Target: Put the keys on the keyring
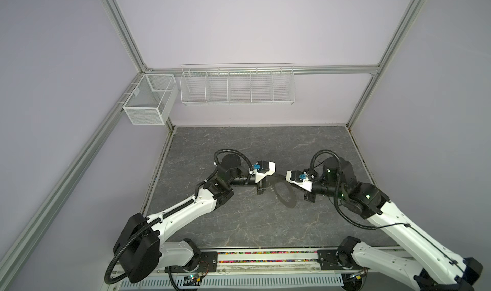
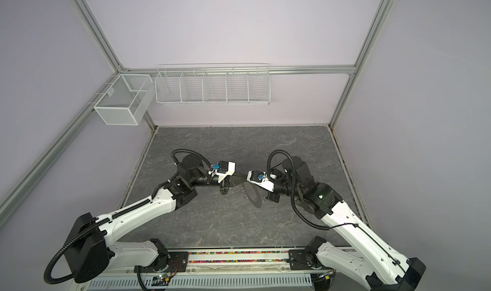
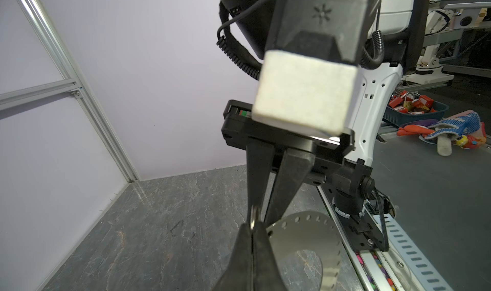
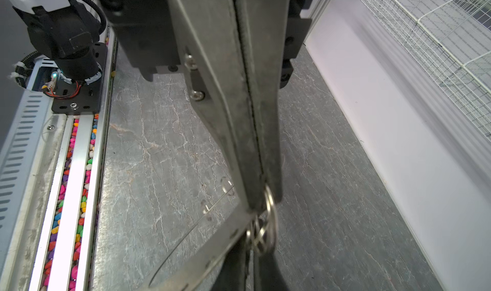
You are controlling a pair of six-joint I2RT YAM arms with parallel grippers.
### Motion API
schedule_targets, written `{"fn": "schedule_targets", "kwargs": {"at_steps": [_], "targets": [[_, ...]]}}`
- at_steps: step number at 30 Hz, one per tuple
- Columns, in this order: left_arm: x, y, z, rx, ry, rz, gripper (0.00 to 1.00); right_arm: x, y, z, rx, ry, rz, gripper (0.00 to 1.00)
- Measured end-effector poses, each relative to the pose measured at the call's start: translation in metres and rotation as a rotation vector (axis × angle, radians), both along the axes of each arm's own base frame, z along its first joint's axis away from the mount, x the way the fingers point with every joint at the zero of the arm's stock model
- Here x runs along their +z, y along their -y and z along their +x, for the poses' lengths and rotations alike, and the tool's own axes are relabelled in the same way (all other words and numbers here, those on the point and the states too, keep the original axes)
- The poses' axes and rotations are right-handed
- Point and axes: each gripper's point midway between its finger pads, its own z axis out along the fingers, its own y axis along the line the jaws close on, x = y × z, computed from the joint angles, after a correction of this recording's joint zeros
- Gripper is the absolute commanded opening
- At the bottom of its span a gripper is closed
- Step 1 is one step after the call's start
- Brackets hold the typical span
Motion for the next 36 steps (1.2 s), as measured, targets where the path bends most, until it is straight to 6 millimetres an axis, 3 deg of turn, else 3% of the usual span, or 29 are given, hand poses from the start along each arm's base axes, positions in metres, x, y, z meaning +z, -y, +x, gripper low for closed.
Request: {"fn": "schedule_targets", "kwargs": {"at_steps": [16, 22, 29, 32, 36], "targets": [[-0.003, 0.003, 0.017, 0.116, 0.103, -0.098, 0.0, -0.004, -0.003, 0.014, -0.049, -0.049, -0.02, 0.07], [-0.002, 0.004, 0.018, 0.111, 0.102, -0.111, 0.0, -0.005, -0.003, 0.02, -0.071, -0.053, -0.03, 0.23], [-0.004, -0.003, 0.019, 0.061, 0.044, -0.092, 0.0, 0.005, 0.021, 0.021, -0.118, 0.005, -0.04, 0.29], [-0.003, -0.004, 0.017, 0.036, 0.023, -0.084, 0.0, 0.014, 0.034, 0.015, -0.128, 0.04, -0.036, 0.27], [-0.002, -0.004, 0.013, 0.004, 0.007, -0.079, 0.0, 0.023, 0.035, 0.003, -0.087, 0.063, -0.01, 0.26]]}}
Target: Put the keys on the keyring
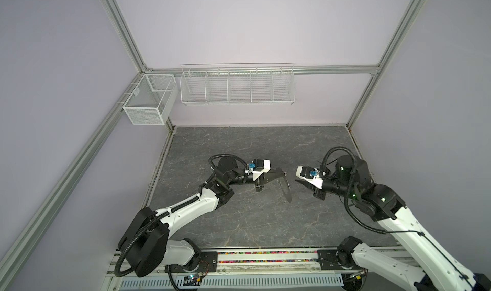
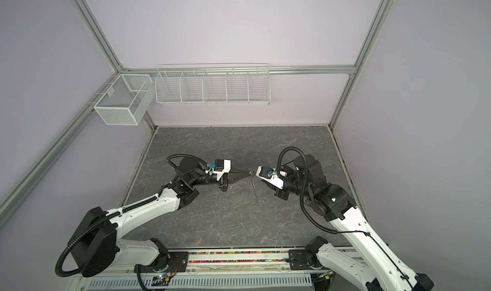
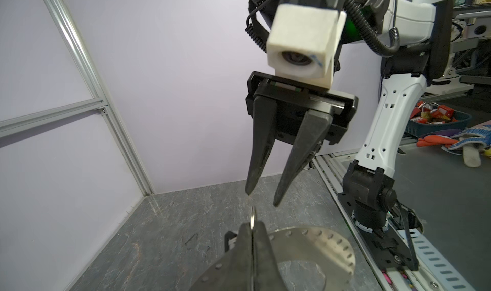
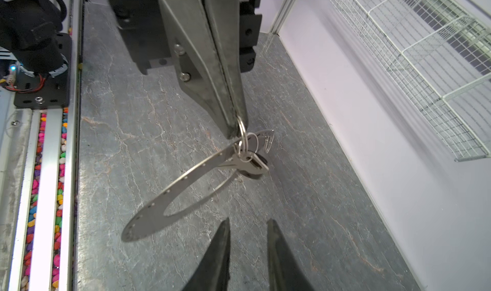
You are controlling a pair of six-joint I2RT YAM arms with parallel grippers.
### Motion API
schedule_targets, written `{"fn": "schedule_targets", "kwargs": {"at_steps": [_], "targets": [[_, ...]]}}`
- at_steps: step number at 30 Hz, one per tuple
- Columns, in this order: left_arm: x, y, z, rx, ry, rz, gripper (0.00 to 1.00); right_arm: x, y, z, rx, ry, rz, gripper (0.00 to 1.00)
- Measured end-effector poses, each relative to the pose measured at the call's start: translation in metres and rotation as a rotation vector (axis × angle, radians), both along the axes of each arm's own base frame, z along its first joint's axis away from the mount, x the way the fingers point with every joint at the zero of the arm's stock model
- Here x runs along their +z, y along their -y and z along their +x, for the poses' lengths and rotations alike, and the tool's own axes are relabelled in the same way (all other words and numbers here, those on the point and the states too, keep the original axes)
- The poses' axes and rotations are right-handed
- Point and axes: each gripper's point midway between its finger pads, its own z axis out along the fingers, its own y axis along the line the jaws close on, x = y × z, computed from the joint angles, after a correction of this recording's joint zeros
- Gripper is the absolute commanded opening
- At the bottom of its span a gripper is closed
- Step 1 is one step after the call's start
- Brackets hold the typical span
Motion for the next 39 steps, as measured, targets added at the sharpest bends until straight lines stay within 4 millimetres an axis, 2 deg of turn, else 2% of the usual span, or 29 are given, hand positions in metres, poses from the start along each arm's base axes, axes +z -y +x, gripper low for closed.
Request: {"fn": "schedule_targets", "kwargs": {"at_steps": [7, 16, 32, 39], "targets": [[0.004, 0.0, -0.004, -0.028, -0.008, 0.0, 0.0, 0.009, -0.011, -0.008, 0.069, -0.022, 0.044, 0.23], [0.0, 0.002, -0.004, -0.035, -0.021, 0.009, 0.0, 0.012, -0.027, -0.003, 0.11, -0.066, 0.096, 0.2], [0.001, 0.003, -0.005, -0.054, -0.021, 0.013, 0.0, 0.015, -0.032, 0.003, 0.105, -0.066, 0.118, 0.14], [-0.002, 0.002, -0.002, -0.048, -0.031, 0.022, 0.0, 0.011, -0.034, 0.005, 0.108, -0.084, 0.113, 0.07]]}}
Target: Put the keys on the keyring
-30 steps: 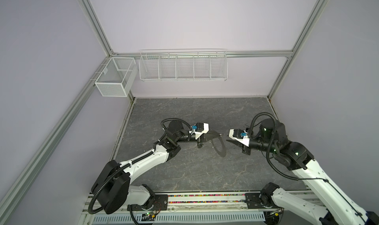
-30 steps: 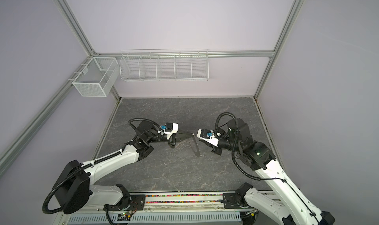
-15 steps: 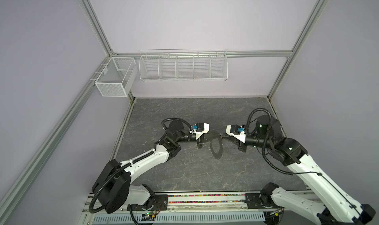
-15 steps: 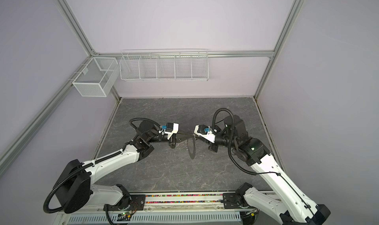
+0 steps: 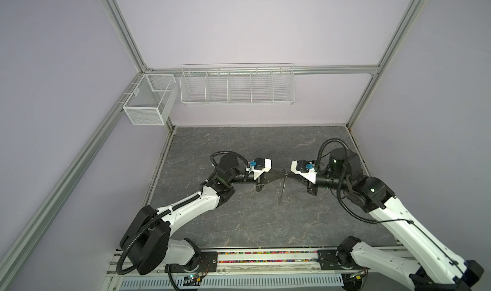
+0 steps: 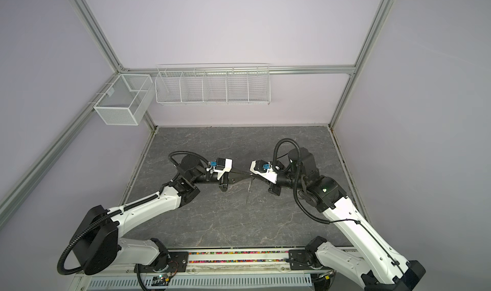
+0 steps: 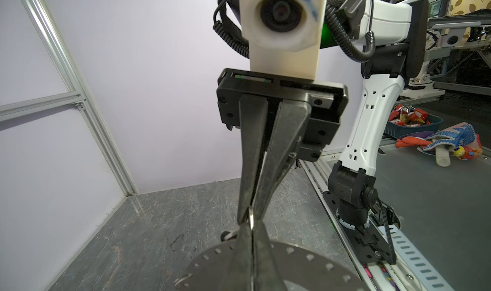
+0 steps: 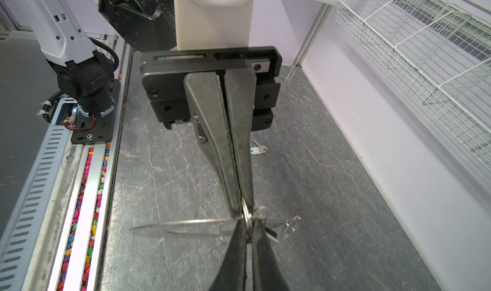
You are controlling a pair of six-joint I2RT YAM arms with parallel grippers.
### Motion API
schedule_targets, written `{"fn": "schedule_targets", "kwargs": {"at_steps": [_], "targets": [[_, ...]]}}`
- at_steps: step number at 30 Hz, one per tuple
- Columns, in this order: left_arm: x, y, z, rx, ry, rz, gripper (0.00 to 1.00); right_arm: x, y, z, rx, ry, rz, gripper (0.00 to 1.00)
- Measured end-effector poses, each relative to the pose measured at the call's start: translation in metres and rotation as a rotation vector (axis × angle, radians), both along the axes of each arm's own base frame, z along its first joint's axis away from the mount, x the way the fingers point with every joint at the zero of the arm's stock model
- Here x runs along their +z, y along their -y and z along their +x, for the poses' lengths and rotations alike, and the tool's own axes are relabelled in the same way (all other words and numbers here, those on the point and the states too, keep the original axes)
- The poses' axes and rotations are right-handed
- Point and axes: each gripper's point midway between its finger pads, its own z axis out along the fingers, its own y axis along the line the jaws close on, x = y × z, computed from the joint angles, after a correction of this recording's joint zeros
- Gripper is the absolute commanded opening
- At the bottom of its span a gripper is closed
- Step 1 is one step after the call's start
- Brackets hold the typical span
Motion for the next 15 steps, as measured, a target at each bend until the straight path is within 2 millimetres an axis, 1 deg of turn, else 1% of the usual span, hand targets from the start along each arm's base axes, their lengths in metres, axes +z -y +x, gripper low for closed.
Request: {"fn": "schedule_targets", "kwargs": {"at_steps": [5, 6, 8, 10, 12, 15], "targets": [[-0.002, 0.001, 0.0, 0.0, -0.001, 0.011, 0.0, -0.002, 0.001, -0.001, -0.002, -0.006, -0.006, 0.07], [-0.003, 0.001, 0.001, 0.001, 0.001, 0.019, 0.04, -0.003, 0.001, -0.001, -0.004, -0.009, -0.011, 0.07], [-0.005, 0.002, 0.002, 0.005, 0.009, 0.042, 0.17, -0.006, 0.003, -0.001, -0.007, -0.014, -0.023, 0.07], [-0.008, 0.004, 0.007, 0.03, 0.024, 0.077, 0.25, -0.008, 0.005, -0.002, -0.012, -0.028, -0.043, 0.07], [-0.007, 0.003, 0.011, 0.062, 0.05, 0.11, 0.26, -0.009, 0.008, -0.002, -0.019, -0.039, -0.064, 0.07], [-0.002, -0.002, 0.016, 0.118, 0.107, 0.158, 0.26, -0.009, 0.011, -0.003, -0.029, -0.06, -0.099, 0.07]]}}
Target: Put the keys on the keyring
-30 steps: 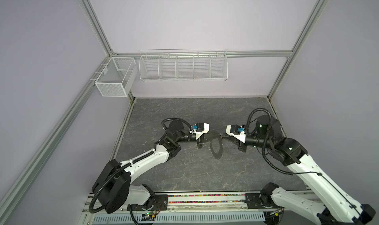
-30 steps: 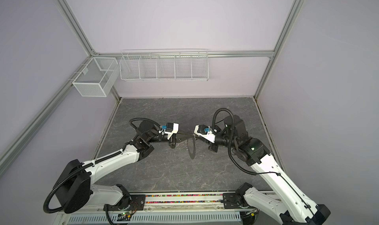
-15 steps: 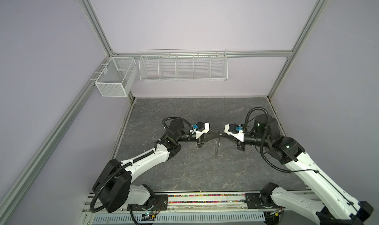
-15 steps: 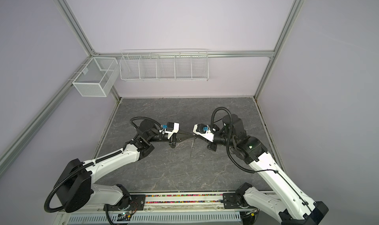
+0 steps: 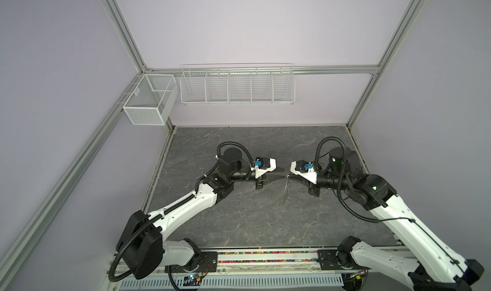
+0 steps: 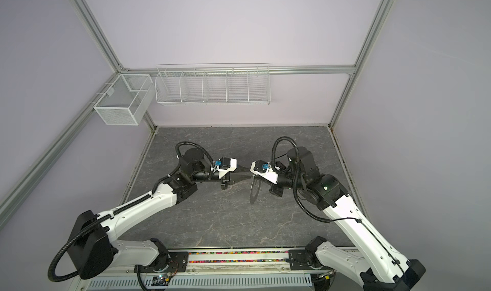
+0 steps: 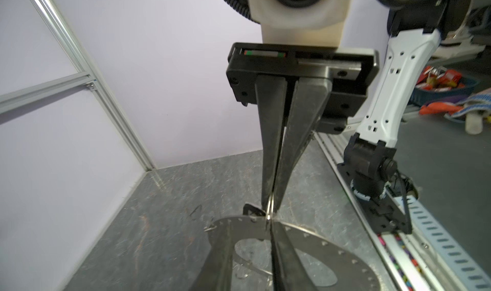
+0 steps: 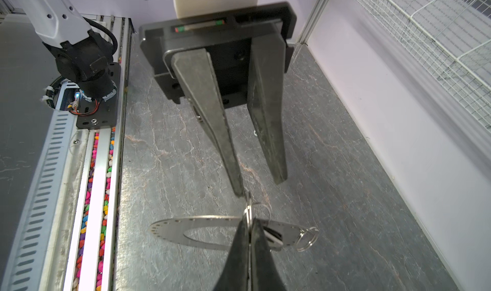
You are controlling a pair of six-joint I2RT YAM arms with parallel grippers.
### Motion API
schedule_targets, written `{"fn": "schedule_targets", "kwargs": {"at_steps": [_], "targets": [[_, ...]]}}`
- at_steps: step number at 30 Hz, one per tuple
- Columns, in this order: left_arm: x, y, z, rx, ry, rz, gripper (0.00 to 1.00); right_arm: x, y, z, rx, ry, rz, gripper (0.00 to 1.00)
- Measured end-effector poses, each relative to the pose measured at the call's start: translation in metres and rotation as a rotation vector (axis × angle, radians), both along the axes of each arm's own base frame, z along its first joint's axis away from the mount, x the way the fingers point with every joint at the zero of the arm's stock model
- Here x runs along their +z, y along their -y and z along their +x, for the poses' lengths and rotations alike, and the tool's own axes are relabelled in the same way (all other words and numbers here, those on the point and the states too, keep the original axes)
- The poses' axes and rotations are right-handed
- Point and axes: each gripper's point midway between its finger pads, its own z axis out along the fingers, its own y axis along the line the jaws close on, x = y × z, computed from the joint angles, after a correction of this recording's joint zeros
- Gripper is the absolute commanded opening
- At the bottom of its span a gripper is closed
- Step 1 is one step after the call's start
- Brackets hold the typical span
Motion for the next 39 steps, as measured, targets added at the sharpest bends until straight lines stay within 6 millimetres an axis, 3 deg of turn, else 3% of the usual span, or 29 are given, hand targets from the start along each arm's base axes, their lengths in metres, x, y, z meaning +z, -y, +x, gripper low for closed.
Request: {"fn": "schedule_targets", "kwargs": {"at_steps": [6, 29, 39], "targets": [[0.012, -0.01, 0.006, 0.078, 0.104, 0.068, 0.26, -0.003, 0.004, -0.002, -0.009, -0.07, -0.067, 0.07], [-0.019, 0.014, -0.02, 0.038, 0.145, 0.246, 0.26, -0.026, 0.003, -0.01, -0.012, -0.212, -0.203, 0.07], [-0.031, 0.017, -0.023, 0.021, 0.13, 0.283, 0.12, -0.029, 0.0, -0.008, -0.017, -0.219, -0.218, 0.06]]}}
